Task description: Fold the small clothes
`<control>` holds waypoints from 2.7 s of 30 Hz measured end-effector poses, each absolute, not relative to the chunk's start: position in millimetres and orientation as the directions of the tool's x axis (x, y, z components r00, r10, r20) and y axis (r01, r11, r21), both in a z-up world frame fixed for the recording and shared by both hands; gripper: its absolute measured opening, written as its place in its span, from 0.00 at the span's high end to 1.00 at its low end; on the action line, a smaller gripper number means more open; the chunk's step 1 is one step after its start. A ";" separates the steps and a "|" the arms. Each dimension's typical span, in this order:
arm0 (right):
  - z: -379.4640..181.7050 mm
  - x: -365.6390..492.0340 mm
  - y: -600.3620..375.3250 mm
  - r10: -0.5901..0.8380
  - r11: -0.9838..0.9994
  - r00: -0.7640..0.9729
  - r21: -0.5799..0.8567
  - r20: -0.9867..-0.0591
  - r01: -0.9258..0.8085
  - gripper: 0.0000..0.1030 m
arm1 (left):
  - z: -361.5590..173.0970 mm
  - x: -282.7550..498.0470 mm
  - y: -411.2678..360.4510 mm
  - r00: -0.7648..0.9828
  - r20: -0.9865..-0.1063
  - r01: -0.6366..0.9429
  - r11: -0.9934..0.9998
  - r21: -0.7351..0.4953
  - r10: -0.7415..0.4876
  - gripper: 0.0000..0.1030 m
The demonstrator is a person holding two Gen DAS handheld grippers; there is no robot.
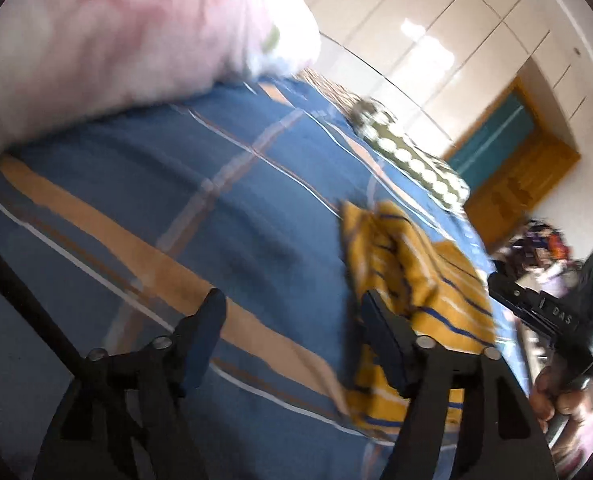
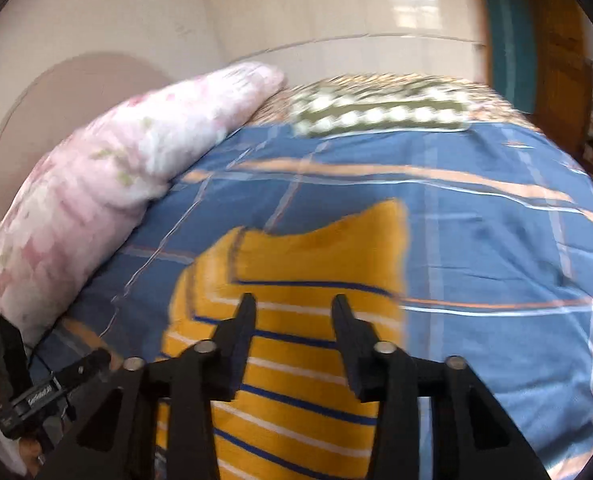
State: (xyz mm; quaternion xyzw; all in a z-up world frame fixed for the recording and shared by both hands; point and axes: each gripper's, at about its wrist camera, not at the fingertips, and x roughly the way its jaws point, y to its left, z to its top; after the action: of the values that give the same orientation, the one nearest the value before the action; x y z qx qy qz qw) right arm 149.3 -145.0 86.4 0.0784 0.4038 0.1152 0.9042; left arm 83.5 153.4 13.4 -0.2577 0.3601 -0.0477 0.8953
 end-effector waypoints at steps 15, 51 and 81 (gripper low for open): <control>34.3 158.9 -86.0 0.529 0.848 0.426 0.477 -0.733 -0.231 0.69 | 19.2 82.1 154.3 0.760 -0.633 -0.156 0.906 -0.393 -0.144 0.23; 37.0 -4.7 -291.1 0.037 0.966 0.683 0.200 -0.729 0.162 0.49 | -20.8 117.6 105.5 0.569 -0.819 -0.141 0.990 -0.008 0.074 0.00; -9.6 64.1 -405.5 -0.107 0.968 0.580 0.050 -0.808 0.248 0.00 | 50.2 17.5 79.6 0.823 -0.512 -0.257 0.965 0.052 0.246 0.00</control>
State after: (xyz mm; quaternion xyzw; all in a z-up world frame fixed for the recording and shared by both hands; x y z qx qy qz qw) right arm 64.1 -405.5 -9.6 0.0788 0.4471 -0.1002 0.8853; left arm 17.5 79.6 50.2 -0.0097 0.2667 0.1317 0.9547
